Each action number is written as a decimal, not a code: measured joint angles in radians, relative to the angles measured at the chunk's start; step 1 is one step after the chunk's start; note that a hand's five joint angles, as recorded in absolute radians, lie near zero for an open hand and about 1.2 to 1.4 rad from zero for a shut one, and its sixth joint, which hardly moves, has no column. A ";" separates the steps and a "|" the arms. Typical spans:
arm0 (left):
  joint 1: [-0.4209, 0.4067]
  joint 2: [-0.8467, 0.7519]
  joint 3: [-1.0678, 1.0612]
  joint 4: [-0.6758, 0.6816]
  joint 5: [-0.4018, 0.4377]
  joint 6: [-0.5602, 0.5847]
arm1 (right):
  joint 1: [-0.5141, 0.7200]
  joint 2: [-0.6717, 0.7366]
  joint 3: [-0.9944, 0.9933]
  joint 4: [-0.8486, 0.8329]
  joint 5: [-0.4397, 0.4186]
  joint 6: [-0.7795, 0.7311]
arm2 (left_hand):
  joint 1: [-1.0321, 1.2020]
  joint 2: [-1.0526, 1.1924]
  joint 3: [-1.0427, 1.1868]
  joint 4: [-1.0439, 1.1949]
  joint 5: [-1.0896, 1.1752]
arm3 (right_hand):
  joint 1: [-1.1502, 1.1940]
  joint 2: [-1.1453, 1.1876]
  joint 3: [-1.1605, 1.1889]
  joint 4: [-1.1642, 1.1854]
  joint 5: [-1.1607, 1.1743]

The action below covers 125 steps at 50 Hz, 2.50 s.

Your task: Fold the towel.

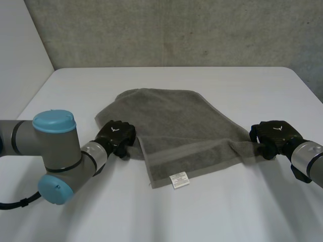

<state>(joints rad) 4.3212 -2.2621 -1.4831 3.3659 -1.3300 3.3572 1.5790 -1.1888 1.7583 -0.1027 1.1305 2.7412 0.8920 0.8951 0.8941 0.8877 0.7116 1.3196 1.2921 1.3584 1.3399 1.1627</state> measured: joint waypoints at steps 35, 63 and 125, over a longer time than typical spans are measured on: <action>-0.002 0.486 -0.157 -0.068 0.011 -0.040 | -0.001 -0.113 -0.122 0.364 -0.073 -0.013 | 0.437 0.488 0.489 0.501 0.483 | 0.000 0.000 0.000 0.000 0.000; -0.039 0.483 -0.220 -0.111 0.015 -0.131 | -0.035 -0.010 -0.294 0.481 -0.041 -0.092 | 0.437 0.490 0.492 0.501 0.483 | 0.000 0.000 0.000 0.000 0.000; -0.427 0.156 0.121 -0.143 -0.157 -0.117 | 0.016 0.370 -0.871 0.362 0.209 -0.073 | 0.437 0.491 0.492 0.502 0.486 | 0.003 0.000 0.000 0.000 0.000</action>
<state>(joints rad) 3.8940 -2.1062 -1.3622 3.2232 -1.4872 3.2401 1.5948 -0.8186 0.8874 0.2593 1.3398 2.6685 1.3293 1.3857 1.3857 1.3894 1.1973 1.3222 1.2921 1.3585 1.3399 1.1627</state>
